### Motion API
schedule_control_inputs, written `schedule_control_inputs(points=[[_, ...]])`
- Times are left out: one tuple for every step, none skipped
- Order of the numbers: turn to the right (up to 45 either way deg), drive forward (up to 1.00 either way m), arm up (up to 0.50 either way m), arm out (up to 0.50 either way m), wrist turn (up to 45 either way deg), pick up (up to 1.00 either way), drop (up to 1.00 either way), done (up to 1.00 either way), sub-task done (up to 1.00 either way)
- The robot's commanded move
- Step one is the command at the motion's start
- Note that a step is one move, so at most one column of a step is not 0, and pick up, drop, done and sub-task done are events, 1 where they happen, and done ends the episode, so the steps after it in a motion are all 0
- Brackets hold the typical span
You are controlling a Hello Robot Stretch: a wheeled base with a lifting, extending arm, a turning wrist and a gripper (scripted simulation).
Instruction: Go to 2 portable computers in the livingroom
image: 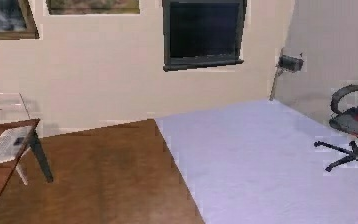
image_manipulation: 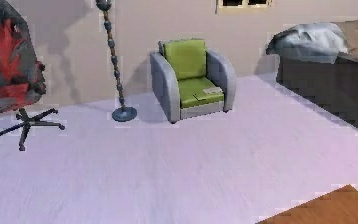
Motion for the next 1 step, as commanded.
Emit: schedule_control_inputs(points=[[-15.0, 0.00, 0.00, 0.00, 0.0, 0.00, 0.00, 0.00, 0.00]])
